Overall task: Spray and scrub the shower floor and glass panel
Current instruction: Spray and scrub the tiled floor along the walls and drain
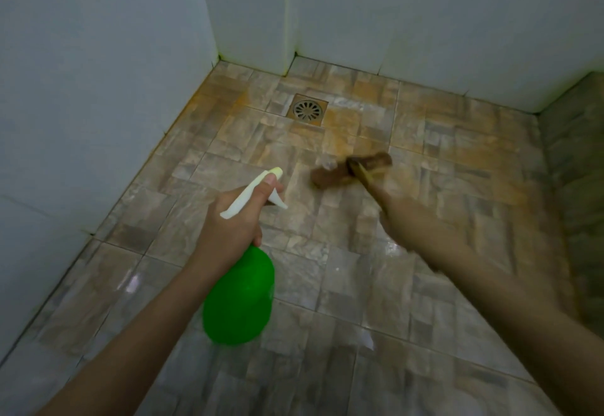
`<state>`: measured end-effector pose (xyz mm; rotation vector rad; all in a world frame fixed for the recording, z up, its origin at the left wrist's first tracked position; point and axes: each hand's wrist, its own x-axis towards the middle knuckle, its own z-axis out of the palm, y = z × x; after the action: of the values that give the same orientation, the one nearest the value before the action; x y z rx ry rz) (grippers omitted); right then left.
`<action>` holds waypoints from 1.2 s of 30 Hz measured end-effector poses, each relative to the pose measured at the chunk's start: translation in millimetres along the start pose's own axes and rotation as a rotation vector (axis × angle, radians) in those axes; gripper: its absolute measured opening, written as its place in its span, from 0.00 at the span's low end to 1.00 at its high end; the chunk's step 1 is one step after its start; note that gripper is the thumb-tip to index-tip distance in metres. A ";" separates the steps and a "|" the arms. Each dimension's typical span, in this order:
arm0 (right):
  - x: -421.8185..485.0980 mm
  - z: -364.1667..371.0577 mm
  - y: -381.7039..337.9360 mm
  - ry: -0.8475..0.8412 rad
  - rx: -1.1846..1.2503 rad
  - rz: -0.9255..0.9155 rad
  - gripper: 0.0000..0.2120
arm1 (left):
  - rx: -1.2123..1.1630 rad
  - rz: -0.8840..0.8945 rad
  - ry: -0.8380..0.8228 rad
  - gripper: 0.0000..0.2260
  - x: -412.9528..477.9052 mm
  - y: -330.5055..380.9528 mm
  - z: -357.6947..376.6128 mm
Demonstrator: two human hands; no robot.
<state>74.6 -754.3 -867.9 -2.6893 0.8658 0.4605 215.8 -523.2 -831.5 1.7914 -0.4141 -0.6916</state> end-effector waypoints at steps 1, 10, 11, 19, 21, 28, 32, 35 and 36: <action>19.0 -5.3 4.6 -0.006 0.026 -0.018 0.37 | -0.003 0.002 0.001 0.11 -1.0 1.8 2.7; -62.5 -4.2 70.9 -0.081 -0.104 0.097 0.33 | 0.039 0.001 -0.011 0.10 -4.6 6.5 2.3; -40.4 -9.0 66.1 -0.068 -0.108 0.067 0.33 | 0.039 -0.003 -0.016 0.10 -3.5 4.4 3.8; 44.3 -50.6 65.3 -0.073 -0.159 -0.059 0.28 | 0.049 0.007 -0.023 0.11 -1.6 -6.4 2.0; 13.9 -54.2 71.1 -0.150 -0.196 0.008 0.28 | 0.015 -0.011 -0.001 0.15 -2.9 -9.2 -5.5; 129.4 -59.0 7.3 -0.017 -0.059 -0.149 0.31 | 0.009 -0.002 0.030 0.16 1.9 -17.2 -13.7; 107.9 -62.0 11.9 -0.067 -0.075 -0.112 0.29 | 0.006 -0.007 0.038 0.18 0.8 -18.9 -21.7; 74.0 -64.1 11.5 -0.174 -0.097 -0.057 0.30 | -0.037 -0.015 0.059 0.17 3.4 -17.8 -29.4; 80.0 -65.2 3.3 -0.157 -0.107 -0.079 0.31 | -0.038 -0.011 0.062 0.18 3.9 -18.4 -30.8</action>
<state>148.1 -821.0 -839.4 -2.7266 0.7074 0.7072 237.4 -496.8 -843.3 1.7753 -0.3480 -0.6459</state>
